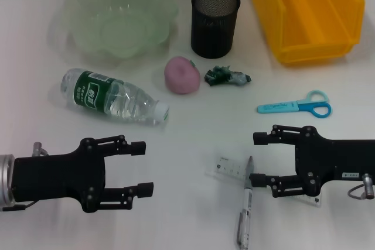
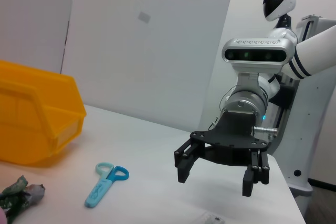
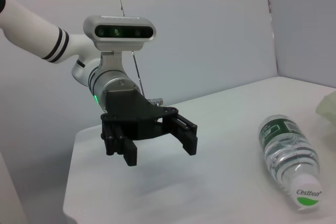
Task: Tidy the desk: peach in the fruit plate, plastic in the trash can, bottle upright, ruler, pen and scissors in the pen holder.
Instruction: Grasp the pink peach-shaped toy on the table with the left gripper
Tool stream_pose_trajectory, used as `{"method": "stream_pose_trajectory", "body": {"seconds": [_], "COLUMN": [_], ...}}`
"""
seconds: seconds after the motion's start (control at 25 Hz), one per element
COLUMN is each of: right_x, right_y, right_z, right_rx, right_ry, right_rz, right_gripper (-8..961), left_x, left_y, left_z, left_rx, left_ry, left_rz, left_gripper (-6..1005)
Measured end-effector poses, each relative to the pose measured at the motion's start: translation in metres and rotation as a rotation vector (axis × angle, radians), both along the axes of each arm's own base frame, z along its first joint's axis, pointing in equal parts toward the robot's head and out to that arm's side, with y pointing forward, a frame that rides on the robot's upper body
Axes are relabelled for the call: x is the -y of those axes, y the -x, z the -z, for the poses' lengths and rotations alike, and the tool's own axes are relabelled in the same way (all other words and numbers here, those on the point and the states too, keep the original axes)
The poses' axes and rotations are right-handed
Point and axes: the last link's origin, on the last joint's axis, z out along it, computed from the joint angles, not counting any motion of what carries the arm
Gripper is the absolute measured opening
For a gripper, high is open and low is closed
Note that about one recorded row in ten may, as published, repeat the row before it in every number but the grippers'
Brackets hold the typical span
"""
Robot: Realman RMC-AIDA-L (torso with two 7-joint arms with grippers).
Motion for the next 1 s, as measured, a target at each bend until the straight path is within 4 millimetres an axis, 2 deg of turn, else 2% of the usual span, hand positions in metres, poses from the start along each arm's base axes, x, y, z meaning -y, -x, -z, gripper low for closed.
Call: {"method": "stream_pose_trajectory", "body": {"seconds": [0.76,1.0], "right_x": [0.001,0.001], "right_y": [-0.001,-0.001], "right_z": [0.0,0.0], "right_rx": [0.0,0.0], "right_ry": [-0.001,-0.002], "right_rz": [0.002,0.004], "right_gripper": [816,816], "left_x": [-0.001,-0.012], "left_y": [0.0,-0.014], "left_z": [0.0,-0.007], "left_rx": [-0.003,0.062], "left_ry": [-0.002,-0.042], "left_rz": [0.002,0.028], "left_gripper": [762,755]}}
